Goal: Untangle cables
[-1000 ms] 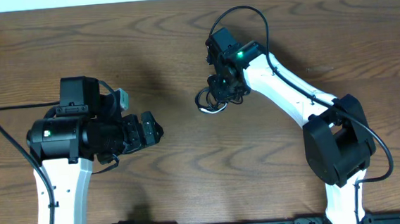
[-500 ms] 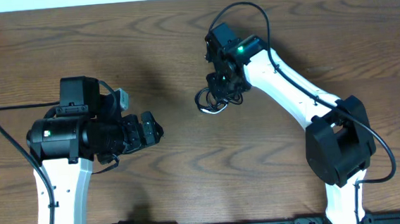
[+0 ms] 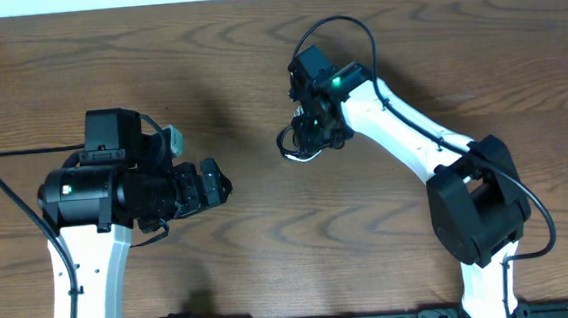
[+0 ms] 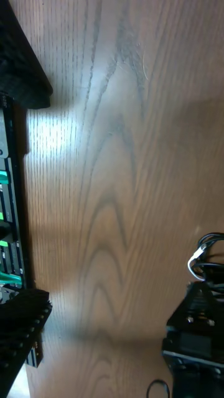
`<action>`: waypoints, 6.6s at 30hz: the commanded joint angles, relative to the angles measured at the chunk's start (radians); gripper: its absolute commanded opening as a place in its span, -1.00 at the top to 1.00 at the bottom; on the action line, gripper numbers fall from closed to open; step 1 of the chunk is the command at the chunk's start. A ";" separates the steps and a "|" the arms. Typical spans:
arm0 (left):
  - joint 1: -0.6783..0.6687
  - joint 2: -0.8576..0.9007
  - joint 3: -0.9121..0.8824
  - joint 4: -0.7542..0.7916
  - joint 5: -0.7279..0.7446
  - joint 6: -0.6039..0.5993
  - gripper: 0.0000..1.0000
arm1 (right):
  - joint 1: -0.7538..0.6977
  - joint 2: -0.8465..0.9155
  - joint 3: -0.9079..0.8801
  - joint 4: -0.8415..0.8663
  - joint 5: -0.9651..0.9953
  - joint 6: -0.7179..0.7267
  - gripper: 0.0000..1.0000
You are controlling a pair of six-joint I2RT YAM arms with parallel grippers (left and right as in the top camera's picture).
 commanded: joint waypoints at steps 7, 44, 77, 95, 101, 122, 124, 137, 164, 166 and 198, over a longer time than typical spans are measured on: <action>-0.004 0.003 0.029 -0.003 -0.009 0.003 -0.96 | 0.021 -0.004 -0.022 0.029 0.167 -0.019 0.35; -0.004 0.003 0.029 -0.003 -0.009 0.003 -0.96 | 0.024 -0.402 0.163 -0.072 0.038 0.000 0.97; -0.004 0.003 0.029 -0.003 -0.009 0.003 -0.96 | 0.091 0.043 0.124 -0.212 0.138 0.014 0.02; -0.004 0.003 0.029 -0.003 -0.009 0.003 -0.96 | 0.075 -0.001 0.153 -0.220 0.151 0.019 0.98; -0.004 0.003 0.029 -0.003 -0.009 0.003 -0.96 | 0.076 -0.192 0.274 -0.277 0.145 0.019 0.97; -0.004 0.003 0.029 -0.003 -0.009 0.003 -0.96 | 0.078 -0.410 0.299 -0.190 0.113 0.174 0.98; -0.004 0.003 0.029 -0.003 -0.009 0.003 -0.96 | 0.070 -0.435 0.352 -0.158 0.113 0.127 0.98; -0.004 0.003 0.029 -0.003 -0.009 0.003 -0.96 | 0.073 -0.470 0.444 -0.269 0.120 0.100 0.97; -0.004 0.003 0.029 -0.003 -0.009 0.003 -0.97 | 0.083 -0.341 0.385 -0.365 0.390 0.299 0.98; -0.004 0.003 0.029 -0.003 -0.009 0.003 -0.96 | 0.082 -0.325 0.373 -0.323 0.181 0.201 0.98; -0.004 0.003 0.029 -0.003 -0.009 0.003 -0.96 | 0.001 -0.290 0.405 -0.304 0.383 0.396 0.97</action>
